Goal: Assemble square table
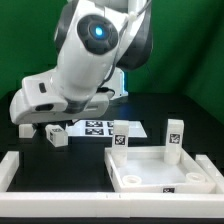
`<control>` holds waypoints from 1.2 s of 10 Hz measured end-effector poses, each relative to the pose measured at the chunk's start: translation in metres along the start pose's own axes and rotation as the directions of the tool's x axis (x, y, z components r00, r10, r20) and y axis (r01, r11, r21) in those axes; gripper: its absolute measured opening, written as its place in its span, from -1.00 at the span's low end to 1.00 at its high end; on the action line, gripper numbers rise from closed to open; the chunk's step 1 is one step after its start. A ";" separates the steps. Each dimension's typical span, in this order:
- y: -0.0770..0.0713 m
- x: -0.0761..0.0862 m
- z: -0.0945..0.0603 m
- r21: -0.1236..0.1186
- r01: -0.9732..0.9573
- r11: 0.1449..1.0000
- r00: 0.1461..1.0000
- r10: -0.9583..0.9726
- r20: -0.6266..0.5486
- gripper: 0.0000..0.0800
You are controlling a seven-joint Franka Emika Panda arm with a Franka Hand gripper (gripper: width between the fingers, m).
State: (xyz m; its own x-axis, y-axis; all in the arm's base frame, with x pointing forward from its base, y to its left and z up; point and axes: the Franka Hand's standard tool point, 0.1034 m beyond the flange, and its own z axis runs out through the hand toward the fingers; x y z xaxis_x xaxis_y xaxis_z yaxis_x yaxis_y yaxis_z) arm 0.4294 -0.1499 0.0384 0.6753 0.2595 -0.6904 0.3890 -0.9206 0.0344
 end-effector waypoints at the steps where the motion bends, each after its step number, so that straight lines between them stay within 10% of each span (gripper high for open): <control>1: 0.002 0.007 -0.005 -0.016 0.033 0.999 0.999 -0.034 -0.026 0.62; 12: -0.010 0.013 0.005 0.006 0.042 0.999 0.993 -0.043 0.110 0.62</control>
Offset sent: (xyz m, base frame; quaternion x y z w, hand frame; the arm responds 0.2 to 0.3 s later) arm 0.0000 0.0000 0.0000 0.0000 0.0000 0.0000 1.0000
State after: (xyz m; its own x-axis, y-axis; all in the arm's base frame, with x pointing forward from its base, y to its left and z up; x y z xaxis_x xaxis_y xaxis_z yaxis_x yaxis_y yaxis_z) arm 0.4308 -0.1394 0.0254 0.5848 0.2648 -0.7668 0.4132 -0.9107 0.0006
